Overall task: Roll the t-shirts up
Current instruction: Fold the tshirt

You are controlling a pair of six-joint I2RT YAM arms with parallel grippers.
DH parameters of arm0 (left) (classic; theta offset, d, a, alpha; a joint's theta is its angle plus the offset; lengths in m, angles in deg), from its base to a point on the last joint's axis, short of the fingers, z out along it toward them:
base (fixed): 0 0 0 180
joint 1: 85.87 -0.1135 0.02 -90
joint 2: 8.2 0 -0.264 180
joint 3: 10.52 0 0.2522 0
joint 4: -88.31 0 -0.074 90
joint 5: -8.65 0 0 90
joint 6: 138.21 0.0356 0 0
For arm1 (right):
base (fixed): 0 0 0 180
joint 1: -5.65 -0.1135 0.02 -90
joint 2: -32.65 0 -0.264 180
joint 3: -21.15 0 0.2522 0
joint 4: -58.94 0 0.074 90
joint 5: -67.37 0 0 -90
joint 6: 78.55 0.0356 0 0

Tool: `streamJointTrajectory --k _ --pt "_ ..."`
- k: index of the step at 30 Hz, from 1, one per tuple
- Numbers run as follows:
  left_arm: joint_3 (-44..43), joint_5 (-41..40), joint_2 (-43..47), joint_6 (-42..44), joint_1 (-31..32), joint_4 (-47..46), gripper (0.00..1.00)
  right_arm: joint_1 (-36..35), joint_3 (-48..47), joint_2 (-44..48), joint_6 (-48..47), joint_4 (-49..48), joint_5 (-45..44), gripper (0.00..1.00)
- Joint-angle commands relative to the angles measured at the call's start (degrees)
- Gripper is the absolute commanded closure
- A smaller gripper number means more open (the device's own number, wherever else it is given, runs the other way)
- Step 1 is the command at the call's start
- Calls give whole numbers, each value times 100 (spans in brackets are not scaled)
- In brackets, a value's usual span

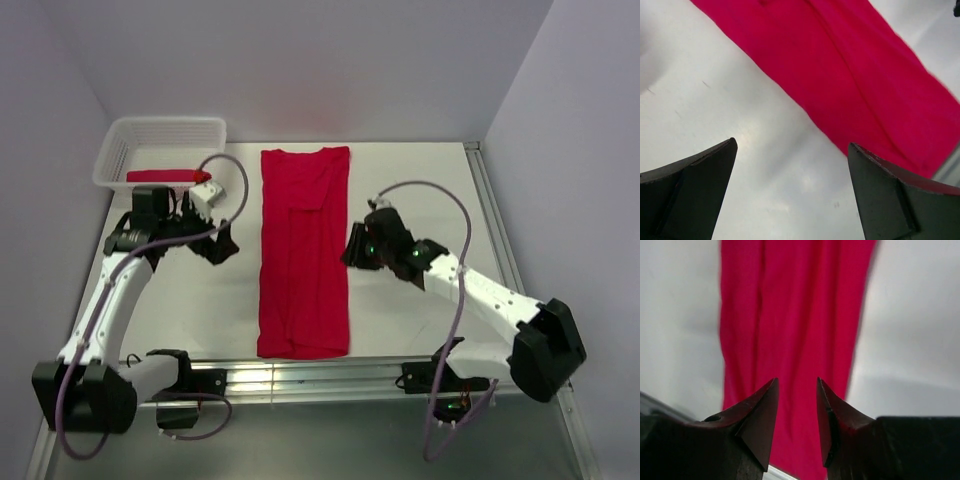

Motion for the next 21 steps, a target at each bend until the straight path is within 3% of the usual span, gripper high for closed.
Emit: streamJointTrajectory --k 1,7,11,18,21 --pt "467 499 1098 1422 5 856 0 -516 879 752 667 337 -667 57" --pt "1496 841 2059 2635 14 1146 1 -1685 1838 1658 1722 803 -932 58" --pt "2171 815 2586 3013 49 734 0 -2142 2216 1931 2223 989 -801 57" --pt "2780 754 2658 3093 330 22 0 -2424 2805 2353 2549 673 -213 57" --pt "3034 491 2648 2804 733 -470 1 -2503 2823 2248 2602 629 -168 57"
